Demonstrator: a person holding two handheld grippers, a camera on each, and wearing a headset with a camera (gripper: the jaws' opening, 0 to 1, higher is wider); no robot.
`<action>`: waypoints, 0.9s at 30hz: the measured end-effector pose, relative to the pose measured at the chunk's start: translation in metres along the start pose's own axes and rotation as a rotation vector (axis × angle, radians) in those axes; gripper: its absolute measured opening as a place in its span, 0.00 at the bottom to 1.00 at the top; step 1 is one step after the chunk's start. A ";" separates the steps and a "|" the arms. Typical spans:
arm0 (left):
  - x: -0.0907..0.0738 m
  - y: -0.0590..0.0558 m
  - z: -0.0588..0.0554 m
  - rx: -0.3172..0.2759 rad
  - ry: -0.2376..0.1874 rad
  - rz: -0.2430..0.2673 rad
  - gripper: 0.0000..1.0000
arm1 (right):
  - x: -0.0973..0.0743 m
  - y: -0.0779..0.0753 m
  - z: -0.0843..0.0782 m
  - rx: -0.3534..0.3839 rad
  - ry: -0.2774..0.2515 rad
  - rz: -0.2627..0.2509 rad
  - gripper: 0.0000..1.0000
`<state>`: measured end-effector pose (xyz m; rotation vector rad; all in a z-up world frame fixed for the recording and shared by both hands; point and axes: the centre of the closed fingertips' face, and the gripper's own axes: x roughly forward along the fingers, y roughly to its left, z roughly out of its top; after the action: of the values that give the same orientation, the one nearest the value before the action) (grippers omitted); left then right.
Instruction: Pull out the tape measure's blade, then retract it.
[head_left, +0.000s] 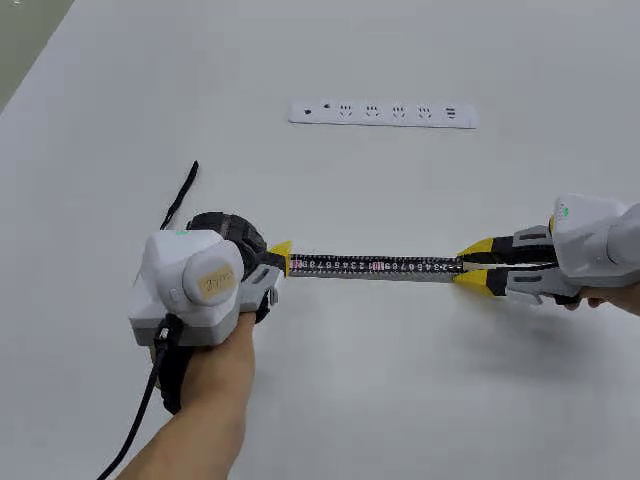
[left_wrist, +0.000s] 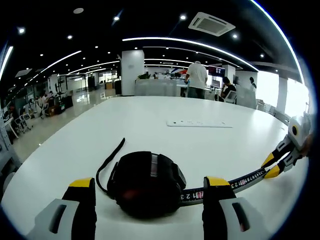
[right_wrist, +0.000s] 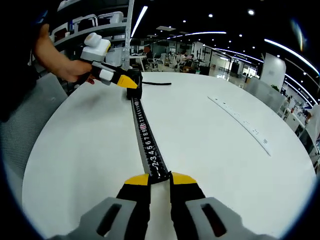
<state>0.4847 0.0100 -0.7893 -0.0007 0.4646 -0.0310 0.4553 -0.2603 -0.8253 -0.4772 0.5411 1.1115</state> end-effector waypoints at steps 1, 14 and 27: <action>0.000 0.000 0.000 0.000 0.001 0.000 0.85 | 0.000 0.000 0.000 -0.003 0.000 0.000 0.13; 0.007 0.001 -0.003 -0.017 0.009 0.012 0.75 | 0.000 0.000 -0.001 -0.019 0.014 -0.002 0.12; 0.013 0.004 -0.007 -0.024 0.023 0.019 0.66 | 0.000 0.000 -0.001 -0.042 0.027 -0.006 0.11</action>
<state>0.4936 0.0140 -0.8014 -0.0199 0.4875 -0.0066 0.4553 -0.2610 -0.8257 -0.5303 0.5404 1.1138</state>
